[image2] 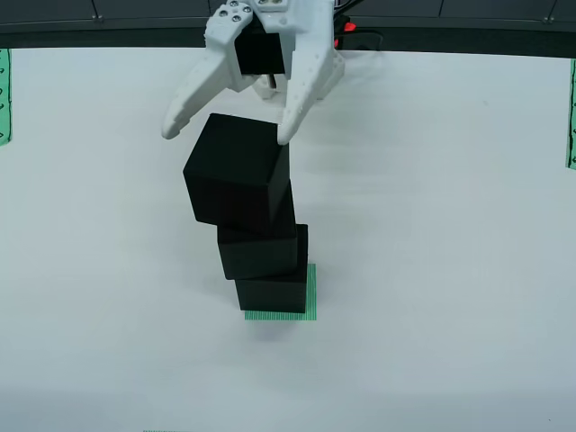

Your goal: Stack 3 Blocks on the chosen place.

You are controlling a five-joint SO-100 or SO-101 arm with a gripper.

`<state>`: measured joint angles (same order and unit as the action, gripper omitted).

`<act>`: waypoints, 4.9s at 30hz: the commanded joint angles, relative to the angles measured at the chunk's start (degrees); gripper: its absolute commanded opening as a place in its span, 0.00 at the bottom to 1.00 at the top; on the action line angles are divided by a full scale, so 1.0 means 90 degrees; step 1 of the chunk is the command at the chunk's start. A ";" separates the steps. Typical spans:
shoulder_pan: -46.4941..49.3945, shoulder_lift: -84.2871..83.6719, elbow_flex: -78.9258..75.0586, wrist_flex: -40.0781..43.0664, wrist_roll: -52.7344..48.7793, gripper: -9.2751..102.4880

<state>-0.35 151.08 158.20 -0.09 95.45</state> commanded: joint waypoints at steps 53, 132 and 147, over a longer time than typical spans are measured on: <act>-0.0303 0.0508 -0.4687 0.7676 0.0674 0.08; -0.0068 0.4551 0.0918 0.4990 -0.9756 0.08; -0.0068 0.5059 0.2461 0.4502 -0.9756 0.08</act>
<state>-0.97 195.73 177.89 41.92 8.00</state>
